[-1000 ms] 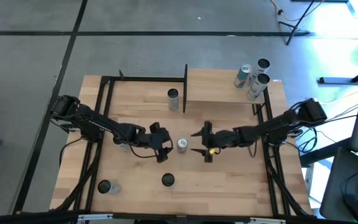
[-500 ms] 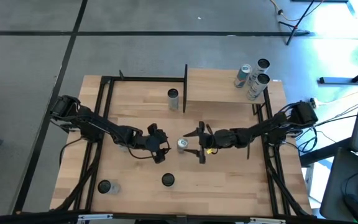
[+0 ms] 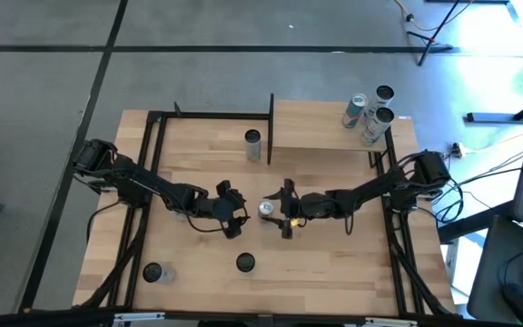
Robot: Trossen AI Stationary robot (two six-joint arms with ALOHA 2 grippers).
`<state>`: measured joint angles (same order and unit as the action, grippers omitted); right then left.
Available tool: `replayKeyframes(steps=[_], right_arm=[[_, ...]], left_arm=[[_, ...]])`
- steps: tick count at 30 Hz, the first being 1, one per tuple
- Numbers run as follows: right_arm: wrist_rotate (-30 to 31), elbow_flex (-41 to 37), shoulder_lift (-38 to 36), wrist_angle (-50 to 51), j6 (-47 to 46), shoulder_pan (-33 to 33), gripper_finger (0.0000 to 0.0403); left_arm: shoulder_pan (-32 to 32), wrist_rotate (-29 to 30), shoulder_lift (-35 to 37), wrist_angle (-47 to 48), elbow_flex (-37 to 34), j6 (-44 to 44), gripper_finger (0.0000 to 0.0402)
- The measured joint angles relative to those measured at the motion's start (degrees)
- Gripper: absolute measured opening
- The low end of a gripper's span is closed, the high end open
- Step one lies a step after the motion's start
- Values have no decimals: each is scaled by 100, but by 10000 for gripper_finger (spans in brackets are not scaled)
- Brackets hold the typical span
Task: Place canned beverage on shelf
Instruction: Put the blue soda can on the shelf aligned with the other blue soda can
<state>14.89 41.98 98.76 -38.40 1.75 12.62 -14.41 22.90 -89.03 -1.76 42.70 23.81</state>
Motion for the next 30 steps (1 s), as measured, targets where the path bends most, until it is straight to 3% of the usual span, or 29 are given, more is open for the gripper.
replayKeyframes(steps=[17,20,24,30], right_arm=[[-41,25,127,-126,7,-37,287],[-39,34,145,-122,3,-39,265],[-87,37,144,-106,11,-100,205],[-124,39,-53,215,213,-140,201]], left_arm=[[-2,-7,1,-52,0,2,270],[-2,-7,1,-68,0,2,270],[-2,-7,1,-68,0,2,270],[-2,-7,1,-54,0,0,270]])
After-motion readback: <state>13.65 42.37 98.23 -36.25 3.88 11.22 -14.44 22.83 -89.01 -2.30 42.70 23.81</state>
